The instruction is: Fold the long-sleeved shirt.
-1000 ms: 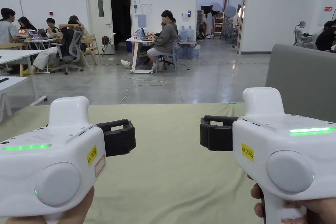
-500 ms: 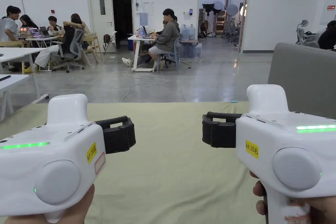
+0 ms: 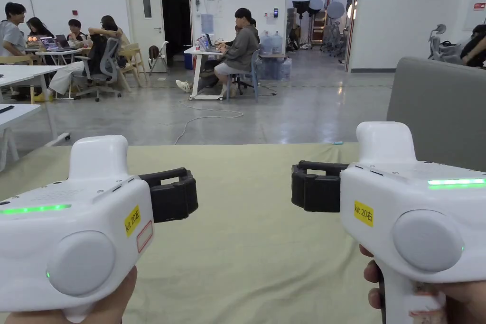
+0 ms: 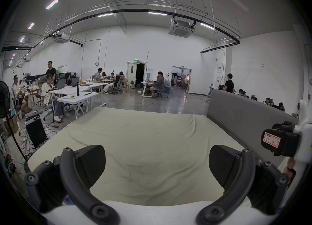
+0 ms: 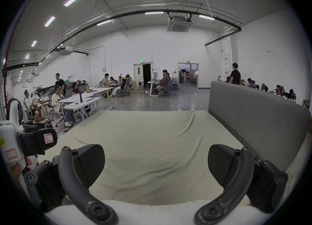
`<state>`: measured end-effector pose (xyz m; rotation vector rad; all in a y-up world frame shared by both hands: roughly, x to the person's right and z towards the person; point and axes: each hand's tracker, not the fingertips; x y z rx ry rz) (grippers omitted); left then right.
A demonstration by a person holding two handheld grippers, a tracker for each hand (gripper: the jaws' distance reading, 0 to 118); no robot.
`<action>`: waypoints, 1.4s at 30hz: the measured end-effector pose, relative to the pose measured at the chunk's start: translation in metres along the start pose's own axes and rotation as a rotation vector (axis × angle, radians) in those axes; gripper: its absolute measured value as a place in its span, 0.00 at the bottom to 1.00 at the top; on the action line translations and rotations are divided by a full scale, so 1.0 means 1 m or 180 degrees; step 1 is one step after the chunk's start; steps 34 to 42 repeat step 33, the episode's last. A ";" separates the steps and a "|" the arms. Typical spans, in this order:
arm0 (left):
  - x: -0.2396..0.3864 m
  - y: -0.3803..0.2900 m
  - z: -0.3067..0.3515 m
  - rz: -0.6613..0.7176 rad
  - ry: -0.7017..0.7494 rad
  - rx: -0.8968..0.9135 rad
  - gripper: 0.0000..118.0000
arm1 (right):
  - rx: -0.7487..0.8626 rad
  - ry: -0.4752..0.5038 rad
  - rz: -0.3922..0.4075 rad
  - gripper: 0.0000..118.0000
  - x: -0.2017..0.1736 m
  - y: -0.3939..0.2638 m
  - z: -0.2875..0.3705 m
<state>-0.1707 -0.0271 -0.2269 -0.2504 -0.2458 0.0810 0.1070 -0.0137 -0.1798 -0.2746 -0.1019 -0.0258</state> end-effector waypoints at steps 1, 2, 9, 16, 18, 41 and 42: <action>0.000 0.000 -0.001 -0.0006 0.0000 -0.0008 1.00 | -0.0007 0.0001 -0.0002 1.00 0.000 0.000 -0.001; 0.000 0.000 -0.001 -0.0008 0.0001 -0.0011 1.00 | -0.0013 0.0002 -0.0001 1.00 0.000 -0.001 -0.002; -0.001 0.001 -0.003 -0.0001 -0.0016 -0.0001 1.00 | 0.0030 -0.0112 0.0015 1.00 0.001 0.001 -0.003; -0.001 0.003 -0.004 0.0003 -0.0015 0.0004 1.00 | 0.0003 -0.0078 0.0100 1.00 -0.002 0.001 -0.003; -0.001 0.003 -0.005 0.0017 -0.0015 -0.0003 1.00 | -0.0007 -0.0039 0.0102 1.00 -0.003 0.000 -0.003; -0.003 0.000 -0.009 0.0008 -0.0006 -0.0055 1.00 | -0.0069 0.0059 0.0063 1.00 -0.006 -0.004 -0.010; -0.003 0.000 -0.009 0.0008 -0.0006 -0.0055 1.00 | -0.0069 0.0059 0.0063 1.00 -0.006 -0.004 -0.010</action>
